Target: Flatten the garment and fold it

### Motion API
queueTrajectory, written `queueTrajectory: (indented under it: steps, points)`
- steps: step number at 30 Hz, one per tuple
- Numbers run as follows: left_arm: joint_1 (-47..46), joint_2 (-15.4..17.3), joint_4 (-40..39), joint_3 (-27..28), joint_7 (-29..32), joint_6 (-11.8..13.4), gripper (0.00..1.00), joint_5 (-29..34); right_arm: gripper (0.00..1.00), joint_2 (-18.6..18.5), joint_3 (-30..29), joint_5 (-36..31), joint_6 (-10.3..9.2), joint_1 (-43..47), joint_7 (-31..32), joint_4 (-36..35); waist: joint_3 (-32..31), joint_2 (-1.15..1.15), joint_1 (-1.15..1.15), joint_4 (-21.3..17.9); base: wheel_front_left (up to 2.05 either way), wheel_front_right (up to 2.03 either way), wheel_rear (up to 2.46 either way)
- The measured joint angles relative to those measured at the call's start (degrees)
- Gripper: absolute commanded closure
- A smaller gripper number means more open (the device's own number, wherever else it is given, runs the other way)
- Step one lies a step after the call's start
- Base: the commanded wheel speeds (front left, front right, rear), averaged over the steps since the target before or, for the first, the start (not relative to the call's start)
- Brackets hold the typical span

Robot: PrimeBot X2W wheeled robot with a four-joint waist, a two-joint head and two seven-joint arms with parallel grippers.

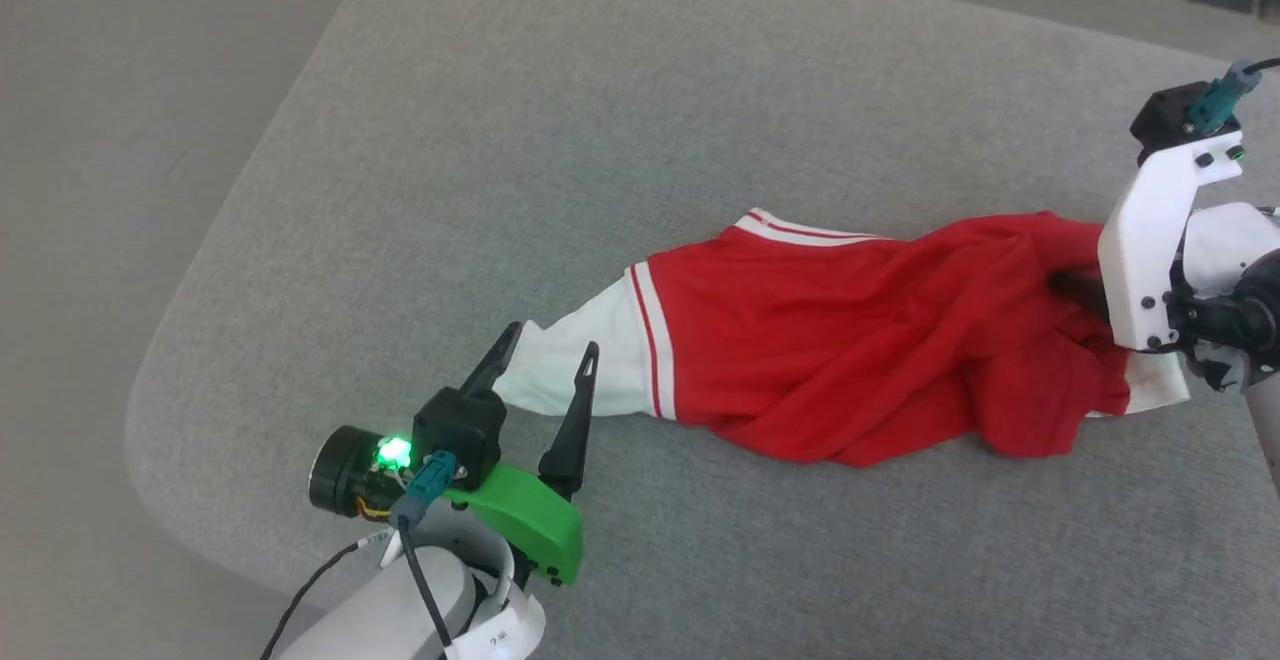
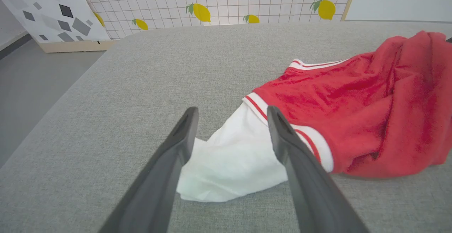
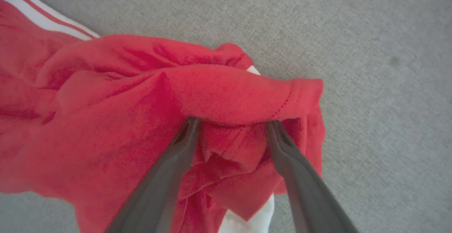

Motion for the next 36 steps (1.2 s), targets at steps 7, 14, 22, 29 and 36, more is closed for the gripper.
queueTrajectory:
  steps: [7,14,22,29,36]
  points:
    - [-0.4,-0.1,0.8,0.1,0.0,-0.2,0.00,-0.3,1.00,-1.0,2.2,1.2,0.00,0.0,-4.7,0.3,1.3,0.00,0.01,0.6,0.00,0.00,0.00]
    - [-0.4,-0.1,2.0,0.2,0.0,-0.3,0.00,-0.9,1.00,-2.4,4.1,4.9,0.00,-2.3,-11.7,-1.1,-1.3,0.00,0.01,-0.7,0.00,0.00,0.00]
    - [0.3,0.9,2.0,0.8,0.5,-0.2,0.00,-2.7,1.00,-10.7,9.2,7.1,0.00,-3.8,-21.6,-8.5,-5.5,0.00,0.00,-3.8,0.00,0.00,0.00]
    - [1.9,2.3,0.9,1.3,1.1,0.6,0.00,-3.5,1.00,-18.2,14.8,6.5,0.00,5.4,-30.0,-19.3,-8.2,0.00,0.00,-7.8,0.00,0.00,0.00]
    - [2.9,3.7,-0.6,1.4,2.5,0.8,0.00,-3.9,1.00,-16.5,20.6,6.6,0.00,24.5,-29.0,-24.6,-9.7,0.00,0.00,-11.6,0.00,0.00,0.00]
